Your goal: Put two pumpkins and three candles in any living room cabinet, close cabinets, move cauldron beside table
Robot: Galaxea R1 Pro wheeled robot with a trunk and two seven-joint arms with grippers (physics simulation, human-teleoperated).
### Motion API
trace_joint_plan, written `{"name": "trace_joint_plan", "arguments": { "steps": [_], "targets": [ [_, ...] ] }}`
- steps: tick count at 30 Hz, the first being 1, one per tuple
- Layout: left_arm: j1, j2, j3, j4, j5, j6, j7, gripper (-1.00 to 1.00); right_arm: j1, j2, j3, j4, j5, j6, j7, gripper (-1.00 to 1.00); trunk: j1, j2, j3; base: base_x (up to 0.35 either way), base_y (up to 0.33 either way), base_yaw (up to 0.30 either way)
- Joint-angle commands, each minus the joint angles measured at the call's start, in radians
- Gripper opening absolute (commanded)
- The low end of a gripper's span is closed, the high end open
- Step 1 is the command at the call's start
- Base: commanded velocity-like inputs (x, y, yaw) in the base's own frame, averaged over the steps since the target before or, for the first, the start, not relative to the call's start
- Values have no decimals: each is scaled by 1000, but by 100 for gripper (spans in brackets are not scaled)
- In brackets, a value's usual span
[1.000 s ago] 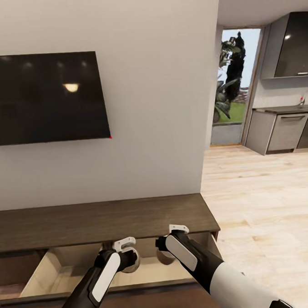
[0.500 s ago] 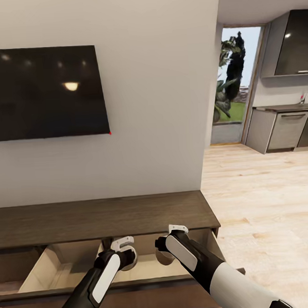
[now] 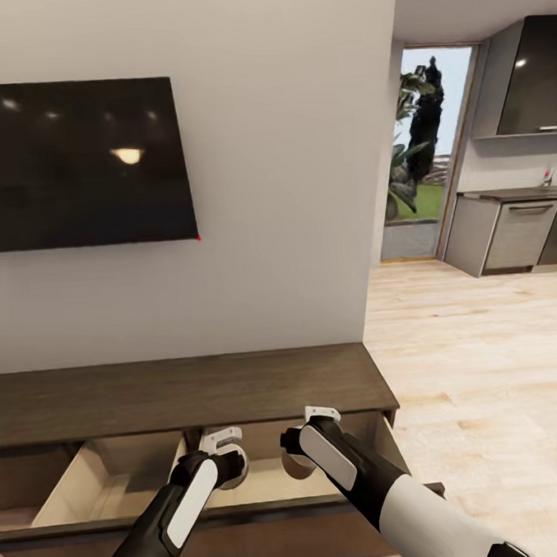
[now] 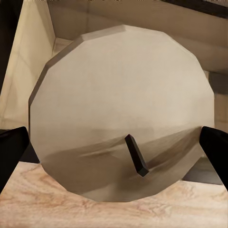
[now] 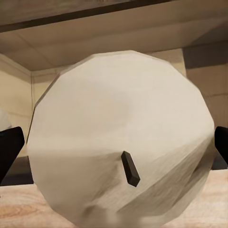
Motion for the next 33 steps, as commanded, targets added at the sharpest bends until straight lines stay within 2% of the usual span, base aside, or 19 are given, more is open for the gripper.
{"name": "trace_joint_plan", "arguments": {
  "steps": [1,21,33],
  "targets": [
    [-1,0,-1,-1,10,1,10,-100,-1,0,3,-1,-5,2,-7,-100,0,-1,-1,168,0,0],
    [-1,-1,-1,-1,14,3,10,-100,-1,0,4,-4,-3,-7,-11,-100,0,-1,-1,107,17,1],
    [-1,-2,-1,-1,15,3,9,-100,-1,0,4,-4,-3,-7,-9,-100,0,-1,3,76,-1,56]
  ]
}}
